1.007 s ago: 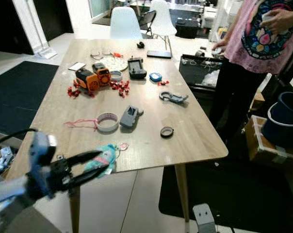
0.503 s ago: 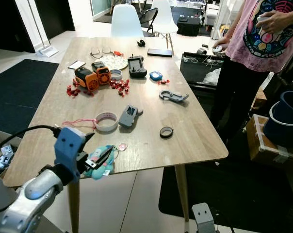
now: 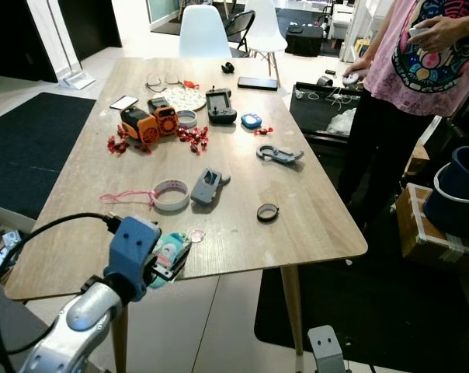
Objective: Hang keys on a hook
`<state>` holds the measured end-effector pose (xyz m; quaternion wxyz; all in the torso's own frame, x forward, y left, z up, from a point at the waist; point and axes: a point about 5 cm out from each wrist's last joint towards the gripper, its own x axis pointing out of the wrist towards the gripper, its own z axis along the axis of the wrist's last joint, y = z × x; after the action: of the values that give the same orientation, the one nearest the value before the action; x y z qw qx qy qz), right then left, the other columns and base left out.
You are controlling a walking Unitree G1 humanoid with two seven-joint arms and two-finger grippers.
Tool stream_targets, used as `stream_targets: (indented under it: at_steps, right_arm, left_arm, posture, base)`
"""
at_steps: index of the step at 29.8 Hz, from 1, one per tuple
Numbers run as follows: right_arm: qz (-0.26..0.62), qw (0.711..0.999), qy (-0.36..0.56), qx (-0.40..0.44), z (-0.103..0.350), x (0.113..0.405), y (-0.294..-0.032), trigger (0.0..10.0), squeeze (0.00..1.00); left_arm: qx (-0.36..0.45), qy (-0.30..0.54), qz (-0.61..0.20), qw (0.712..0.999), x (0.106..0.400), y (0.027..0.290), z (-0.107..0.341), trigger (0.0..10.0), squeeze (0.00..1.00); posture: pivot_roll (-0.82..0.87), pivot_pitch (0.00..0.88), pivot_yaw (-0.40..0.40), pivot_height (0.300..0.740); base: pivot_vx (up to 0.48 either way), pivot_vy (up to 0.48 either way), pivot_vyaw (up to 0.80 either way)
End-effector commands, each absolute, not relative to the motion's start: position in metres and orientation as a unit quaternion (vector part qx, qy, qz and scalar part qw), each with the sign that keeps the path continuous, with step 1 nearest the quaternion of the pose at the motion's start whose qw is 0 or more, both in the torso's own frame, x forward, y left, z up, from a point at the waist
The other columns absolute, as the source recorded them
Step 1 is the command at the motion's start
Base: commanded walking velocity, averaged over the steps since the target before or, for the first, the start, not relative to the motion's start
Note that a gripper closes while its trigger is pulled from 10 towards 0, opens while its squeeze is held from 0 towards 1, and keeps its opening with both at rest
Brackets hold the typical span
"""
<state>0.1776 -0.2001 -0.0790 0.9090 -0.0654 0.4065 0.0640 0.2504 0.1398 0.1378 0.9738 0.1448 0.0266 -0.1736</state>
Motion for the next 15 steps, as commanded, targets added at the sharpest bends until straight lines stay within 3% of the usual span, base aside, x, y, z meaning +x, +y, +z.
stream_targets:
  at_steps: [1,15]
  right_arm:
    - [0.066,0.906,0.412,-0.069,-0.080,0.175,-0.201,10.0,0.00]
    - [0.066,0.906,0.414,-0.068,-0.081,0.174,-0.201,10.0,0.00]
  left_arm:
    - [0.150,0.041,-0.163,0.974,0.251,0.140,0.133,10.0,0.00]
    - [0.141,0.087,-0.139,0.976,0.256,0.119,0.130,10.0,0.00]
  posture:
    - [0.08,0.059,-0.042,0.740]
    - [0.08,0.066,-0.039,0.740]
  base:
    - [0.000,0.000,0.00]
    - [0.000,0.000,0.00]
